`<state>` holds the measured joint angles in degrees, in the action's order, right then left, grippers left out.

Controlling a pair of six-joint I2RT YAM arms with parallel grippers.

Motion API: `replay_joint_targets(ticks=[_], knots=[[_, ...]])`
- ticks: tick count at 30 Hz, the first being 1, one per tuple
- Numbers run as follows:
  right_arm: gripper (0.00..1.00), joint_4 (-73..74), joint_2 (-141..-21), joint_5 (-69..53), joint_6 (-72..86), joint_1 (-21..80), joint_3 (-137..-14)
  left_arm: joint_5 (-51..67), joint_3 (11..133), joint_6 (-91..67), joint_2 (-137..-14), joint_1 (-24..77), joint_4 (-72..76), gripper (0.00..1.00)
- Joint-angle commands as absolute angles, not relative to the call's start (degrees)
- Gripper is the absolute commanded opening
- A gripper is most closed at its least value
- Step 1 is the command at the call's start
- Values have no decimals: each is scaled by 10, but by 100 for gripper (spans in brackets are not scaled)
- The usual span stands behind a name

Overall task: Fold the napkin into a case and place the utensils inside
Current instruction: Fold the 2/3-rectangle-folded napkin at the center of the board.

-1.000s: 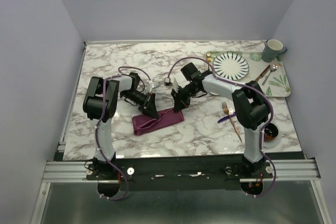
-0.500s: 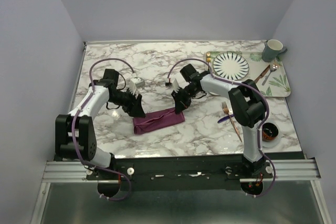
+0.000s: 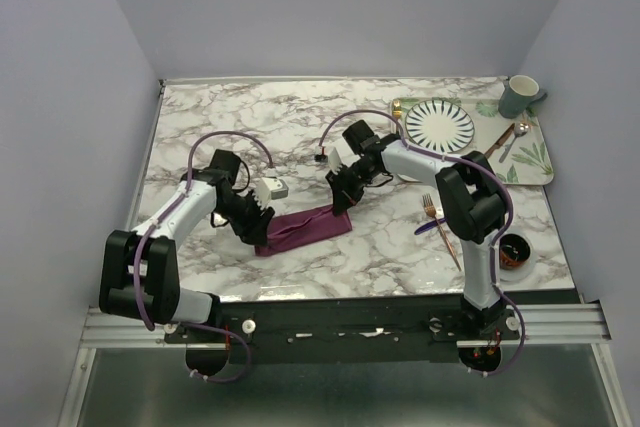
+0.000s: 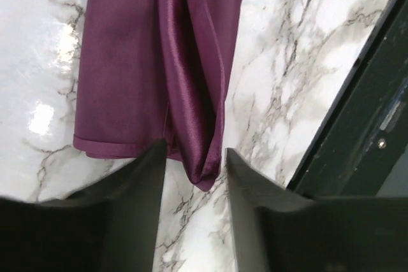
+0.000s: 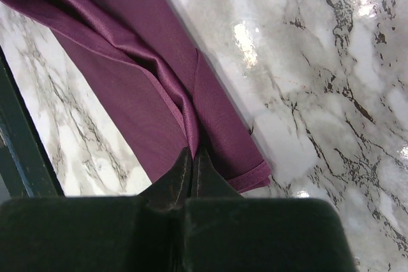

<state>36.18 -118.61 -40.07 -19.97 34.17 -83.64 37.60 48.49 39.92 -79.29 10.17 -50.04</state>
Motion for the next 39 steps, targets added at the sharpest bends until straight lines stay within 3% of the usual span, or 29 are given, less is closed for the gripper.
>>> replay_joint_targets(ticks=[1,2,5,10,25,38,39], knots=[[1,371,-1187,-396,-197,337,-846,331,495,394,-809,105,-490,39],[1,372,-1187,-396,-196,335,-848,332,507,391,-815,105,-492,28],[1,371,-1192,-391,-199,330,-851,346,533,381,-842,101,-504,14],[1,373,-1201,-382,-207,327,-860,378,563,363,-894,83,-502,1],[1,429,-1266,-362,-211,328,-930,395,658,325,-1101,25,-505,0],[1,408,-1210,-377,-192,349,-825,345,564,356,-1002,25,-503,0],[1,404,-1202,-381,-192,349,-819,347,562,355,-997,23,-500,3]])
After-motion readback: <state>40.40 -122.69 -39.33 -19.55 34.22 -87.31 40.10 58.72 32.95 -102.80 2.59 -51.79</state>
